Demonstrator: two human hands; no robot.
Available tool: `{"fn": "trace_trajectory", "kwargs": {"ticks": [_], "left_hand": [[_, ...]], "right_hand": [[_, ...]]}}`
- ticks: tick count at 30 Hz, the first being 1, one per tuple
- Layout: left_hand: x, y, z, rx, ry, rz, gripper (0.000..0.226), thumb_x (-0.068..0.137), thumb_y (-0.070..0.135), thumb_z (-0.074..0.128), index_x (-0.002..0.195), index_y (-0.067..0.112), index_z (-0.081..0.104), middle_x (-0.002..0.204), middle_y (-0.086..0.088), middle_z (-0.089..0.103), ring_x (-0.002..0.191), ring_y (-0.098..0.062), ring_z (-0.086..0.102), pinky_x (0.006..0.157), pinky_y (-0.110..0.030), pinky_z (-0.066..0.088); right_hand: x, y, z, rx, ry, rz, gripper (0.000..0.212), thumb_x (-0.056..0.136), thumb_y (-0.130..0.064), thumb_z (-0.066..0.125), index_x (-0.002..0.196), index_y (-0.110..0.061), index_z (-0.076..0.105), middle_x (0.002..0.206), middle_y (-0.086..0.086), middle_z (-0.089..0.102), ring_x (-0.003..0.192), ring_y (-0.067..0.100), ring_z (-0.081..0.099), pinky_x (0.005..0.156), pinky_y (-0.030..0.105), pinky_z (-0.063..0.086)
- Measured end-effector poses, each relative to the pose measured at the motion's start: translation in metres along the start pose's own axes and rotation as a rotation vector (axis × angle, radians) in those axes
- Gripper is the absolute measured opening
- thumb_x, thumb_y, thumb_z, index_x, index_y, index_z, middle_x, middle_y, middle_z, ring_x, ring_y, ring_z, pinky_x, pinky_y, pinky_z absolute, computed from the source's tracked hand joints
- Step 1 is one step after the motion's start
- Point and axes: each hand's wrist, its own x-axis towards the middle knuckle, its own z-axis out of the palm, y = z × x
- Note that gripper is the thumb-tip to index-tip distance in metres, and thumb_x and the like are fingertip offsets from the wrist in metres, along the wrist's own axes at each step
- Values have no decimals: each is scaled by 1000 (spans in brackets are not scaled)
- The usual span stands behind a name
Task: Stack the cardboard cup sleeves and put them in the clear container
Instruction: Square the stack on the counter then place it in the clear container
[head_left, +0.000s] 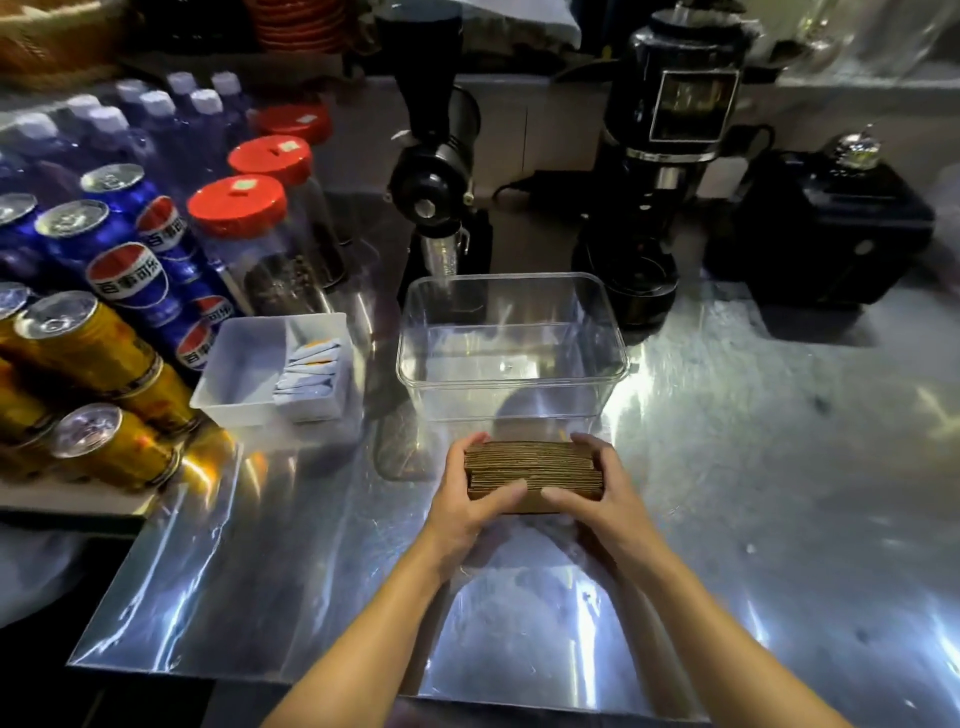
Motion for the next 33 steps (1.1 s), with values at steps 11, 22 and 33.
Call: {"fn": "trace_trajectory", "kwargs": {"ticks": [11,22,33], "left_hand": [[4,4,33,-80,401,86,20,88,33,52,81,18,63,84,-4,64,84,-21,58,79,-34,45],[15,2,28,-83,240,84,29,88,44,46,111,34,60,126,1,57,113,-11,53,100,-32,40],[17,-4,38,-98,350,95,37,94,26,47,130,29,42,127,10,52,118,-1,49,95,-20,42]], "right_hand": [[17,15,30,110,416,-29,23,86,-34,56,72,-17,58,68,-6,58,67,9,53,64,28,42],[26,12,22,163,391,17,12,88,-26,56,95,-27,66,99,0,66,92,15,59,73,21,47],[20,14,23,199,388,-70,22,91,-7,47,102,-19,63,100,-1,69,90,1,65,75,11,52]]}}
